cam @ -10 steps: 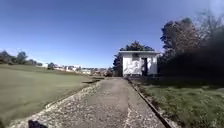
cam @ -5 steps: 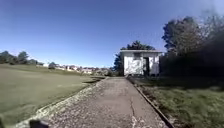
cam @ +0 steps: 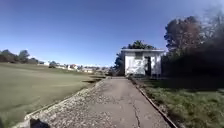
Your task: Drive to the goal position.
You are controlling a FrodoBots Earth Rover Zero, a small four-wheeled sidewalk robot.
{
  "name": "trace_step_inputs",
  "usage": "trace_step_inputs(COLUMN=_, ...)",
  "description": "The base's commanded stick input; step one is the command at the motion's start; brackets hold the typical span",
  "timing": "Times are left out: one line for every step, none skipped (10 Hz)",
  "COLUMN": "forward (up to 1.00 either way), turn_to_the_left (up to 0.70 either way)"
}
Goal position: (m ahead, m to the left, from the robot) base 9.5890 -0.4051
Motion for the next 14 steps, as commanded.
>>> trace_step_inputs(forward=0.5, turn_to_the_left=0.0)
trace_step_inputs(forward=0.5, turn_to_the_left=0.0)
trace_step_inputs(forward=0.5, turn_to_the_left=0.0)
trace_step_inputs(forward=0.5, turn_to_the_left=0.0)
trace_step_inputs(forward=0.5, turn_to_the_left=0.0)
trace_step_inputs(forward=0.5, turn_to_the_left=0.0)
trace_step_inputs(forward=0.5, turn_to_the_left=0.0)
trace_step_inputs(forward=0.5, turn_to_the_left=0.0)
trace_step_inputs(forward=0.5, turn_to_the_left=0.0)
trace_step_inputs(forward=0.5, turn_to_the_left=0.0)
trace_step_inputs(forward=0.5, turn_to_the_left=0.0)
trace_step_inputs(forward=0.5, turn_to_the_left=0.0)
trace_step_inputs(forward=0.5, turn_to_the_left=0.0)
trace_step_inputs(forward=0.5, turn_to_the_left=0.0)
